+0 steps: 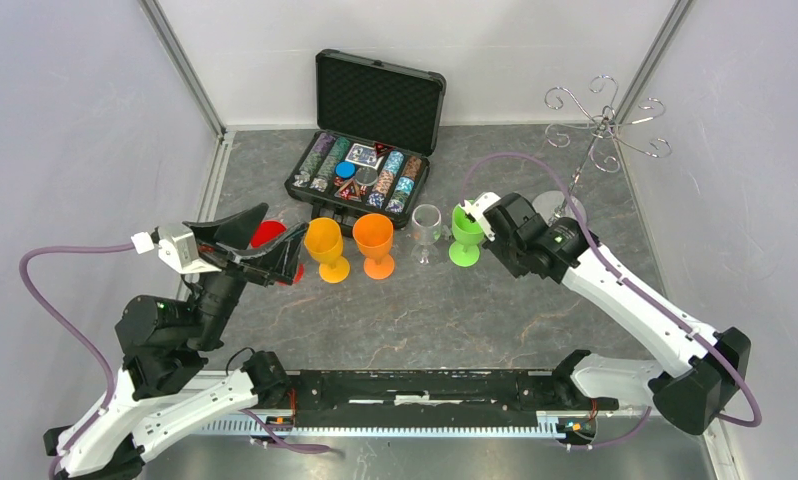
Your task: Take the wine glass off the wine glass rack
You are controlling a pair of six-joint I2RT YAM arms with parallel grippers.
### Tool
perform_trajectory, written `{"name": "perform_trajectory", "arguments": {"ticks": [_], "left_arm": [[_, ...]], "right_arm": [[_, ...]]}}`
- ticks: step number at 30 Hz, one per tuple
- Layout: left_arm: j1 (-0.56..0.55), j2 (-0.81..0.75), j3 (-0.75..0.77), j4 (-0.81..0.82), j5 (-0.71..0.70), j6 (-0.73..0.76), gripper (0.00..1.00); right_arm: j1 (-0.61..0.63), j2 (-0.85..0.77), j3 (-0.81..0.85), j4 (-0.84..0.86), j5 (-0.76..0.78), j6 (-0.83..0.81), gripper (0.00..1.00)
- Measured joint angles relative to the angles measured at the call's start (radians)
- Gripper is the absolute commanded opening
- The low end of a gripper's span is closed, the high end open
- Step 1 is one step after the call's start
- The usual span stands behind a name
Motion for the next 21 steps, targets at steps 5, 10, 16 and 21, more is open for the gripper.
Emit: {"name": "perform_trajectory", "arguments": {"ticks": [5, 10, 16, 21], "left_arm": [[0.000, -0.002, -0.001, 0.005, -0.008, 0.000, 1.00], [0.000, -0.002, -0.005, 0.006, -0.009, 0.000, 1.00], [0.000, -0.002, -0.006, 0.008, -0.010, 0.000, 1.00], [0.000, -0.002, -0.006, 0.009, -0.011, 0.000, 1.00]], "right_arm": [[-0.007, -0.004, 0.011, 0.002, -0.040, -0.008, 0.00], [-0.010, -0.037, 0.015, 0.003, -0.110, -0.013, 0.00], [-0.012, -0.053, 0.015, 0.004, -0.154, -0.016, 0.10], [-0.020, -0.025, 0.015, 0.006, -0.137, -0.012, 0.25]]}}
